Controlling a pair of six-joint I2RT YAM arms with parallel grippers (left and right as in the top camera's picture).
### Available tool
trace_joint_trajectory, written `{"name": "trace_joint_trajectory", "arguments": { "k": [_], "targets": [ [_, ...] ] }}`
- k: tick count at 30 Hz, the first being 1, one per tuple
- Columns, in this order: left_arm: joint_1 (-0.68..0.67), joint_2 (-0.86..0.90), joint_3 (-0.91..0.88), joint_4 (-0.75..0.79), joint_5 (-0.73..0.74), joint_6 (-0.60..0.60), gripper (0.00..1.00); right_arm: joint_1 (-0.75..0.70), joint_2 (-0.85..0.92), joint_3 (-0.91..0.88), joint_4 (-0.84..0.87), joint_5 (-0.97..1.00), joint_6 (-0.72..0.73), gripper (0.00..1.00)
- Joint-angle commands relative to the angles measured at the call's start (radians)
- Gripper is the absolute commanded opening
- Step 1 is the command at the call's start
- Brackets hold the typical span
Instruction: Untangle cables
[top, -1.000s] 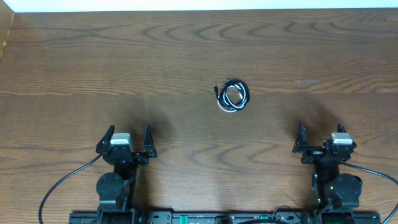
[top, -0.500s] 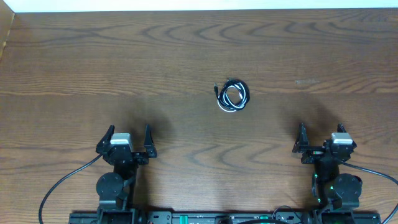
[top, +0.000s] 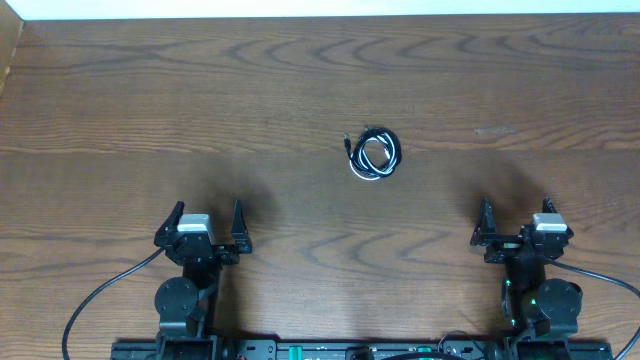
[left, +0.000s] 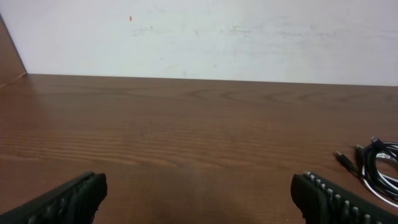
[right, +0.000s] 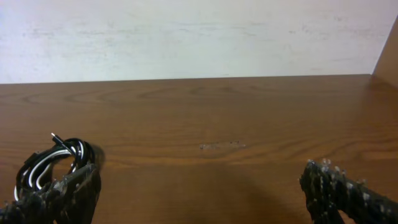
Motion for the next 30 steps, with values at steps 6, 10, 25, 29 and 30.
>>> {"name": "trace_joint_trajectory", "arguments": {
  "k": [6, 10, 25, 29, 30],
  "targets": [
    [0.004, -0.005, -0.015, -0.040, -0.029, 0.006, 1.00, -0.007, -0.005, -0.004, -0.001, 0.002, -0.011, 0.99],
    [0.003, -0.005, -0.015, -0.040, -0.028, -0.005, 1.00, -0.007, -0.005, -0.004, -0.001, 0.002, -0.011, 0.99],
    [0.004, -0.005, -0.015, 0.001, -0.074, 0.037, 1.00, -0.007, -0.005, -0.005, -0.001, 0.002, -0.011, 0.99],
    [0.004, -0.005, -0.015, -0.011, -0.074, 0.036, 1.00, -0.007, -0.005, -0.004, -0.001, 0.002, -0.011, 0.99],
    [0.004, -0.005, -0.015, -0.014, -0.074, 0.036, 1.00, -0.007, -0.005, -0.005, -0.001, 0.002, -0.011, 0.99]
  ]
}}
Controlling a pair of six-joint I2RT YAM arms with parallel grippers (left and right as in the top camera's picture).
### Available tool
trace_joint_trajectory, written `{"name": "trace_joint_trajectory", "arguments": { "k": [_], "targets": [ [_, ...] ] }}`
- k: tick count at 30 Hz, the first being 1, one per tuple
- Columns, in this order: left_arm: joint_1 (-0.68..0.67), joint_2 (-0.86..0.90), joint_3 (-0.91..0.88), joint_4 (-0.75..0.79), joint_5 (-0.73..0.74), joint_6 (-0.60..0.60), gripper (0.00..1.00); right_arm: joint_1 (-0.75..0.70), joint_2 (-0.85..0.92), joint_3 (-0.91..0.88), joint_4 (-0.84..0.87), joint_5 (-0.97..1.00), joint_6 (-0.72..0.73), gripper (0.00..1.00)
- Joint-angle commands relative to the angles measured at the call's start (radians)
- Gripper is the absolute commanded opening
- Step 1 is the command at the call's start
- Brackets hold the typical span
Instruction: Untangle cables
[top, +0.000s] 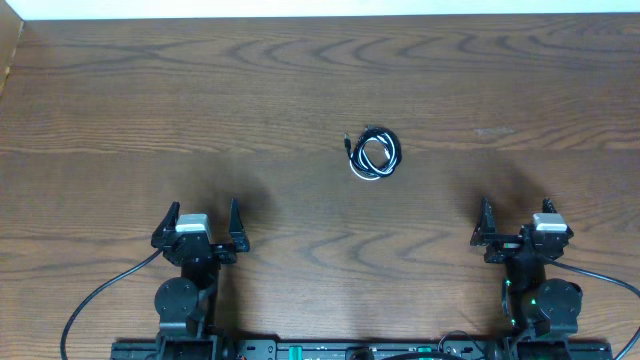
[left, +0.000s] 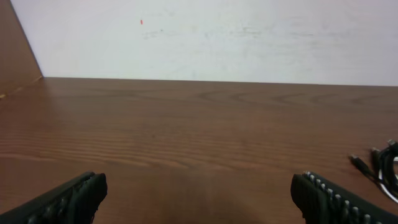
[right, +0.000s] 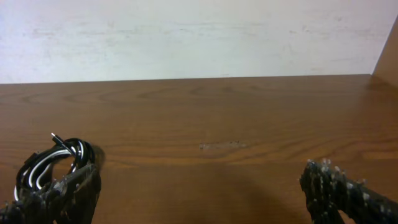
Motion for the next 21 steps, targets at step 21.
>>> {"name": "trace_joint_trajectory", "arguments": {
  "k": [21],
  "targets": [
    [0.004, -0.005, -0.010, -0.031, 0.055, -0.054, 1.00, -0.007, -0.005, -0.004, -0.001, 0.002, -0.011, 0.99]
  ]
}}
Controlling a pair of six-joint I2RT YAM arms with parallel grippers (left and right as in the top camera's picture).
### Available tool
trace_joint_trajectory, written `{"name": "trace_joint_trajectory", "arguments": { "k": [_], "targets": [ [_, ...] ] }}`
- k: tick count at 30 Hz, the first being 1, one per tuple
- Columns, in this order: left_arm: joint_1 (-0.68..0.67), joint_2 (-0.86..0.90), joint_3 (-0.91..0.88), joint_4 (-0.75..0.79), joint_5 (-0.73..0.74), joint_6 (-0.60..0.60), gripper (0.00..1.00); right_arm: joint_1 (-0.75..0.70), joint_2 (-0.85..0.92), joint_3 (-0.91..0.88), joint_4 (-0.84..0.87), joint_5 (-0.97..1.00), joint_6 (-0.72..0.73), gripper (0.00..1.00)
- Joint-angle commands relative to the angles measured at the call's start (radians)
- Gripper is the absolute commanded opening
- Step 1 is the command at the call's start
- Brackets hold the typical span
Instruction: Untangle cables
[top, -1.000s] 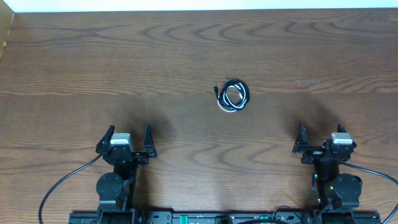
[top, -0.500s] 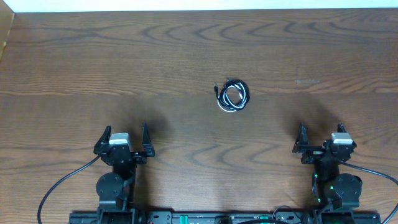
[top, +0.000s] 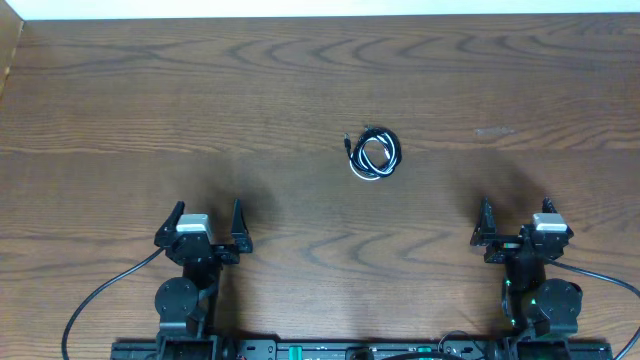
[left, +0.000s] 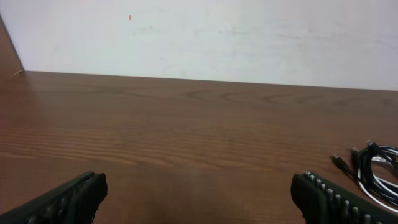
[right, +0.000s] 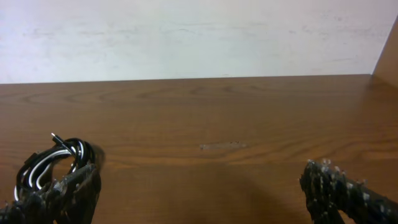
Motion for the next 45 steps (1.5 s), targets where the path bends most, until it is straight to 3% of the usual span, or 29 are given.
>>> {"name": "trace_joint_trajectory", "arguments": {
  "k": [1, 22, 26, 36, 45],
  "targets": [
    [0.004, -0.005, -0.010, -0.029, 0.010, -0.008, 1.00, -0.007, -0.005, -0.004, 0.000, 0.002, -0.011, 0.99],
    [0.004, -0.005, -0.006, -0.045, 0.011, -0.008, 1.00, -0.006, -0.005, -0.003, 0.059, -0.014, 0.003, 0.99],
    [0.004, -0.004, 0.053, -0.106, 0.014, -0.008, 1.00, -0.006, -0.005, 0.033, -0.010, -0.029, 0.050, 0.99],
    [0.004, 0.127, 0.345, -0.369, 0.015, -0.008, 1.00, -0.007, 0.024, 0.393, -0.424, 0.007, 0.025, 0.99],
    [0.004, 0.479, 0.684, -0.545, 0.078, -0.007, 1.00, -0.007, 0.304, 0.715, -0.593, 0.005, 0.020, 0.99]
  ]
}}
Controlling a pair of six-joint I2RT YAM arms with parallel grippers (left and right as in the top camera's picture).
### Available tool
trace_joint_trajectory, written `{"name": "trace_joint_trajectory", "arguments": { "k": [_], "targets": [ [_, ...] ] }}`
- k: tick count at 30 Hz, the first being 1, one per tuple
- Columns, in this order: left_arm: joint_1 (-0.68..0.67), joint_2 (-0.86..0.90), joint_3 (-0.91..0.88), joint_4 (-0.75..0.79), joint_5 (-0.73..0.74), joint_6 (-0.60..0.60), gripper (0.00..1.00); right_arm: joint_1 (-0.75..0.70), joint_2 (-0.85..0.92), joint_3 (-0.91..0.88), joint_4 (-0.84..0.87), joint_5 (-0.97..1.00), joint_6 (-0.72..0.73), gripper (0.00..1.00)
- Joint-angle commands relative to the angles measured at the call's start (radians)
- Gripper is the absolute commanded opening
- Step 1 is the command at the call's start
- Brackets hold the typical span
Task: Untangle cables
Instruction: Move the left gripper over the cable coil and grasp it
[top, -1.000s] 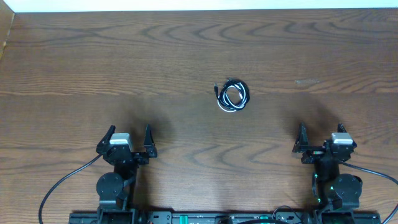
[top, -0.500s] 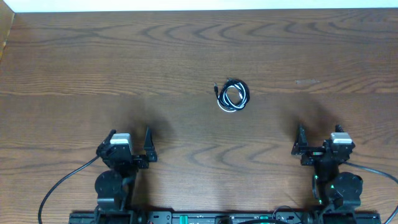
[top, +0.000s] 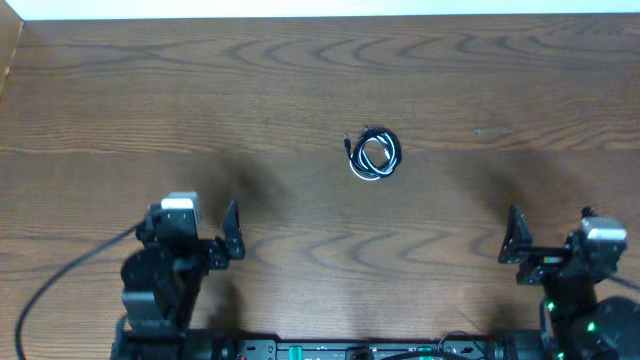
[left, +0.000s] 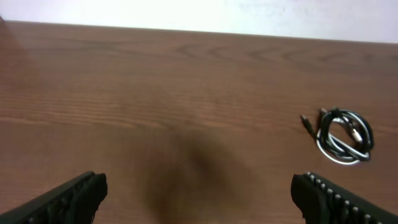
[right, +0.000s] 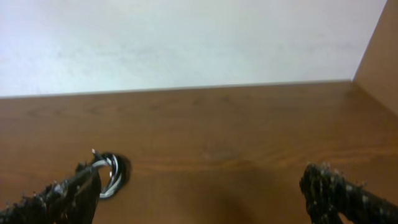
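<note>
A small coil of tangled black and white cables (top: 374, 154) lies on the brown wooden table, past both arms and between them. The left wrist view has the cables (left: 343, 135) at its right, the right wrist view has the cables (right: 110, 175) at its lower left, partly behind a finger. My left gripper (top: 197, 237) stands open near the front left with nothing between its fingers (left: 68, 199). My right gripper (top: 552, 246) stands open near the front right, likewise empty. Both are well short of the coil.
The wooden table (top: 300, 90) runs back to a white wall (right: 186, 43). A wooden side panel (right: 379, 56) rises at the right edge, another shows at the far left corner (top: 8, 50).
Both arms have risen from their resting pose and tilted downward. The left gripper sits a little more to the left, the right gripper more to the right. The cables have not moved.
Both grippers stood open at the front edge, the coil untouched past them. The left wrist swung slightly left, then back, while the right arm stayed still. Now both arms are lifted, grippers open and empty.
</note>
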Motion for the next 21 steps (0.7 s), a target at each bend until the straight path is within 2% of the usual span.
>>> {"name": "trace_joint_trajectory", "arguments": {
  "k": [1, 14, 21],
  "targets": [
    [0.004, 0.138, 0.158, -0.046, 0.026, -0.003, 1.00, -0.007, 0.153, 0.108, -0.045, 0.007, -0.027, 0.99],
    [0.004, 0.522, 0.507, -0.154, 0.012, 0.004, 1.00, -0.007, 0.799, 0.510, -0.242, -0.071, -0.076, 0.99],
    [0.004, 0.684, 0.685, -0.264, -0.016, 0.004, 1.00, -0.007, 1.015, 0.661, -0.280, -0.071, -0.121, 0.99]
  ]
}}
